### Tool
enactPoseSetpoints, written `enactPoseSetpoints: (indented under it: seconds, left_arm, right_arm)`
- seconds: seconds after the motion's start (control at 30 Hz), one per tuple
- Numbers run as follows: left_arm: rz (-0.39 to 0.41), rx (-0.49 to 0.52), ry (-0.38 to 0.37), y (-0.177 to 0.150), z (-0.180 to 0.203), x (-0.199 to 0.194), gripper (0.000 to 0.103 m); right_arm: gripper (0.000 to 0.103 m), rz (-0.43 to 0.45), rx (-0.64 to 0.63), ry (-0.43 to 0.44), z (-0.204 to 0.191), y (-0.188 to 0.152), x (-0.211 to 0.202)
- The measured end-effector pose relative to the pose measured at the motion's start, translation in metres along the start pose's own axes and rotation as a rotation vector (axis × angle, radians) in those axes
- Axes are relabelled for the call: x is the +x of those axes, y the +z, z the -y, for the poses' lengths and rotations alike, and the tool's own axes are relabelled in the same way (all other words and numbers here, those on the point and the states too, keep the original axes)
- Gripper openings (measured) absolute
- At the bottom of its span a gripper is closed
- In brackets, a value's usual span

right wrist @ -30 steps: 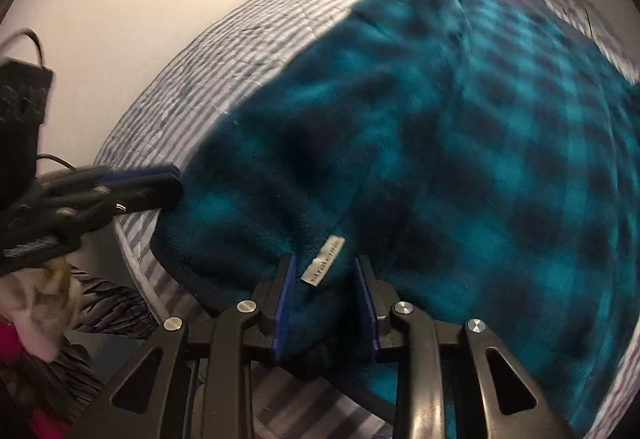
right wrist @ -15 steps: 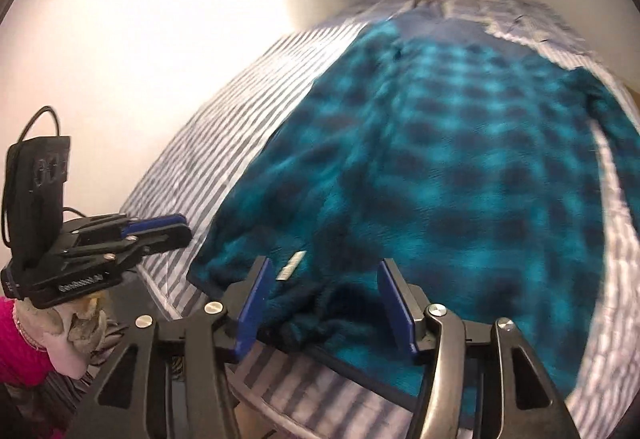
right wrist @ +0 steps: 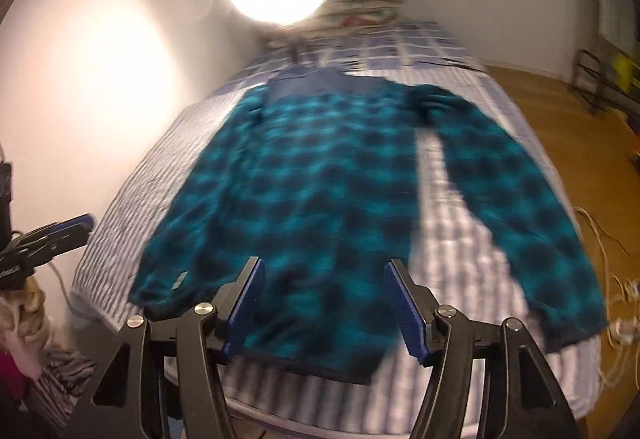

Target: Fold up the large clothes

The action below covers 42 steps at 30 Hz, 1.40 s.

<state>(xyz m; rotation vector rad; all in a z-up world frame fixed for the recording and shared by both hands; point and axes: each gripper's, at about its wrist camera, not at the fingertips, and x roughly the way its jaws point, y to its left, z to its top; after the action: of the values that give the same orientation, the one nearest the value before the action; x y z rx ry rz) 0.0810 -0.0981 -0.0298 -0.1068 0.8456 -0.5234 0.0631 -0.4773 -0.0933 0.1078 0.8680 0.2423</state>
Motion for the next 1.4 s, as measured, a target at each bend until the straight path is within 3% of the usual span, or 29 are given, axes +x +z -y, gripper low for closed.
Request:
enactPoseSetpoints:
  seconds: [0.13,0.23,0.37,0.5,0.6,0.87,1.03,1.1,1.2,1.33,1.4]
  left_arm:
    - [0.010,0.001,-0.013,0.005,0.004,0.006,0.049]
    - [-0.017,-0.018,-0.018,0.000,0.000,0.017,0.049]
    - [-0.063,-0.027,-0.017,-0.008,-0.002,0.033,0.049]
    - [-0.076,-0.019,-0.026,-0.009,0.004,0.041,0.049]
    - [-0.079,-0.002,-0.039,-0.008,0.011,0.045,0.049]
    - [-0.105,0.024,-0.039,-0.009,0.022,0.059,0.049]
    - [-0.118,0.032,-0.033,-0.011,0.023,0.064,0.049]
    - [-0.120,0.031,-0.032,-0.012,0.024,0.065,0.049]
    - [-0.118,0.034,-0.034,-0.012,0.025,0.064,0.049]
    - [-0.111,0.054,-0.034,-0.012,0.027,0.063,0.049]
    - [-0.109,0.060,-0.032,-0.013,0.028,0.062,0.049]
  right_arm:
    - [0.064,0.015,0.060,-0.101,0.048,-0.002,-0.010]
    - [0.064,0.013,0.160,-0.169,0.097,-0.008,-0.013]
    - [0.064,0.022,0.365,-0.234,0.173,-0.023,-0.024]
    - [0.064,0.035,0.581,-0.226,0.236,-0.039,-0.032]
    - [0.064,0.029,0.650,-0.245,0.263,-0.046,-0.031]
    - [0.064,-0.048,0.678,-0.342,0.297,-0.061,-0.011]
    - [0.063,-0.068,0.743,-0.316,0.318,-0.075,-0.003]
    - [0.059,-0.083,0.751,-0.280,0.320,-0.077,0.003]
    - [0.038,-0.107,0.745,-0.236,0.319,-0.077,0.011]
    - [0.017,-0.100,0.717,-0.243,0.312,-0.073,0.009]
    - [0.012,-0.077,0.707,-0.253,0.308,-0.070,0.003]
